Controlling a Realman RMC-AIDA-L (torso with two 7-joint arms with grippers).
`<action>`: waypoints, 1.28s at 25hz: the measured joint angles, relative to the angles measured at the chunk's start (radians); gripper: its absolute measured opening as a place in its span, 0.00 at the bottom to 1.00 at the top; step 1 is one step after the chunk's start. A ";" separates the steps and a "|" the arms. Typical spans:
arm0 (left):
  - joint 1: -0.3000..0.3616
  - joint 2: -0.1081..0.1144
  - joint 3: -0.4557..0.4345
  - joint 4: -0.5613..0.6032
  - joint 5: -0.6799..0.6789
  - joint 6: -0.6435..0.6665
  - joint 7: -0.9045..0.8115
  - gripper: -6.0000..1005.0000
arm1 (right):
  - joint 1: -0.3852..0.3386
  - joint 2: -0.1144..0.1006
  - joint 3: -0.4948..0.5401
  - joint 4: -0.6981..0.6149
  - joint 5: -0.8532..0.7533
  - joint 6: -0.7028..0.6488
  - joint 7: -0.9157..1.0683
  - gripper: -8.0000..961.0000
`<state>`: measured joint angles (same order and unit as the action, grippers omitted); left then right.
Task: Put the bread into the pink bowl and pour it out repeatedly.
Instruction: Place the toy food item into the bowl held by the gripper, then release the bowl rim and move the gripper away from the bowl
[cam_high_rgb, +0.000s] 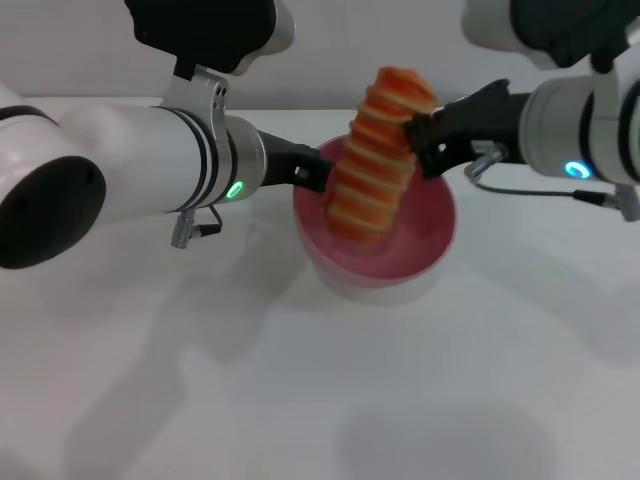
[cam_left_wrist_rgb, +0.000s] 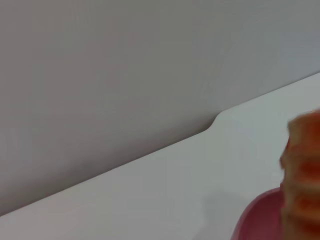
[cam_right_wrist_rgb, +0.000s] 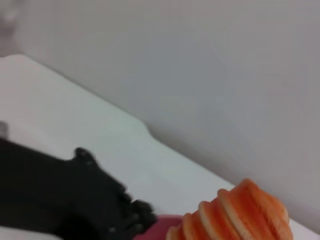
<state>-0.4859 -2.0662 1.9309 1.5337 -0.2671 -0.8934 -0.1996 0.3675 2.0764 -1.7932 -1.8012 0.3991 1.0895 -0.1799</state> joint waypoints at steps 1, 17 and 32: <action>0.000 0.000 0.000 0.000 0.000 0.000 0.000 0.04 | 0.004 0.000 -0.006 0.002 0.000 0.006 0.005 0.12; 0.005 0.002 -0.004 -0.008 0.000 0.005 0.001 0.04 | -0.115 0.003 -0.007 -0.045 -0.098 -0.207 -0.017 0.50; 0.020 0.004 -0.012 -0.023 -0.011 0.005 0.003 0.04 | -0.598 0.012 0.050 0.173 -0.302 -1.334 -0.027 0.73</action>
<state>-0.4661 -2.0618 1.9188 1.5108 -0.2781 -0.8880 -0.1963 -0.2300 2.0883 -1.7431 -1.6281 0.0975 -0.2444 -0.2065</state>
